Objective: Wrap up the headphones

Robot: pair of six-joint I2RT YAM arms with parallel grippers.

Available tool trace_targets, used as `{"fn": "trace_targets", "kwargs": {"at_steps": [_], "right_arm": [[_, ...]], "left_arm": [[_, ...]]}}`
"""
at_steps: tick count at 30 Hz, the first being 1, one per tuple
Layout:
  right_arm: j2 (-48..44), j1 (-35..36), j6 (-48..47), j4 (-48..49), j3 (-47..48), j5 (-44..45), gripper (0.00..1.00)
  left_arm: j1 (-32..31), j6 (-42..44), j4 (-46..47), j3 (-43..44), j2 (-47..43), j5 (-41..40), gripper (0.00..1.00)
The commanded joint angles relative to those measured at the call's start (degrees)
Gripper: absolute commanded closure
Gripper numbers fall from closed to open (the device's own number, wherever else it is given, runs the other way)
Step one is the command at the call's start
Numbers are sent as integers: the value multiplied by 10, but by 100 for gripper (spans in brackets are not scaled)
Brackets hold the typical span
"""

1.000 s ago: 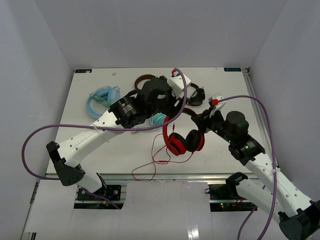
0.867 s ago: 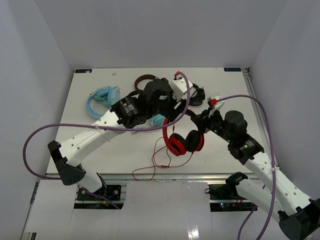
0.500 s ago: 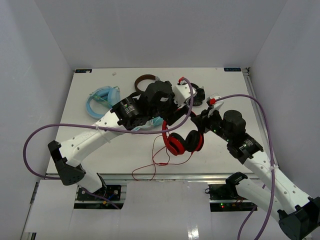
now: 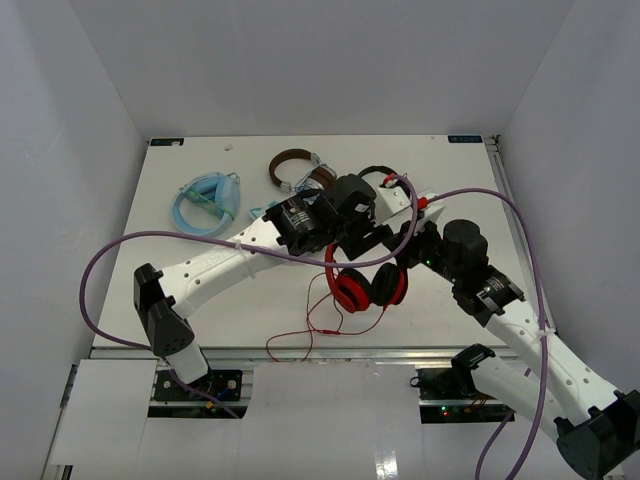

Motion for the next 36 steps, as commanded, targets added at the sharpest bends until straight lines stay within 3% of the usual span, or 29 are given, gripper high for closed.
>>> {"fn": "trace_targets", "kwargs": {"at_steps": [1,7,9,12,14,15,16,18,22,26,30,36], "right_arm": [[-14,2,20,34,28,-8,92],[-20,3,21,34,26,-6,92],[-20,2,22,34,26,-6,92],[-16,2,22,34,27,-14,91],[-15,2,21,32,27,-14,84],[-15,2,21,31,28,-11,73],[-16,2,22,29,28,-5,56],[-20,2,28,11,35,21,34],[-35,2,39,-16,67,48,15],[-54,3,40,-23,88,35,12],[-74,2,41,-3,90,-18,14],[-101,2,62,92,39,-136,29]], "left_arm": [[-3,-3,5,17,-11,-18,20],[-3,-2,12,4,-8,-15,43],[-3,-2,17,-3,-10,-8,64],[-4,-4,20,-10,-12,10,82],[-3,-7,26,-16,-13,15,95],[-3,-12,35,-25,-17,11,100],[-3,-20,42,-37,-20,3,100],[-3,-38,71,-58,-33,-42,100],[2,-104,119,-78,-50,-209,100],[68,-183,88,19,-38,-284,100],[162,-284,7,135,-17,-274,100],[176,-297,1,152,-27,-301,100]]}}
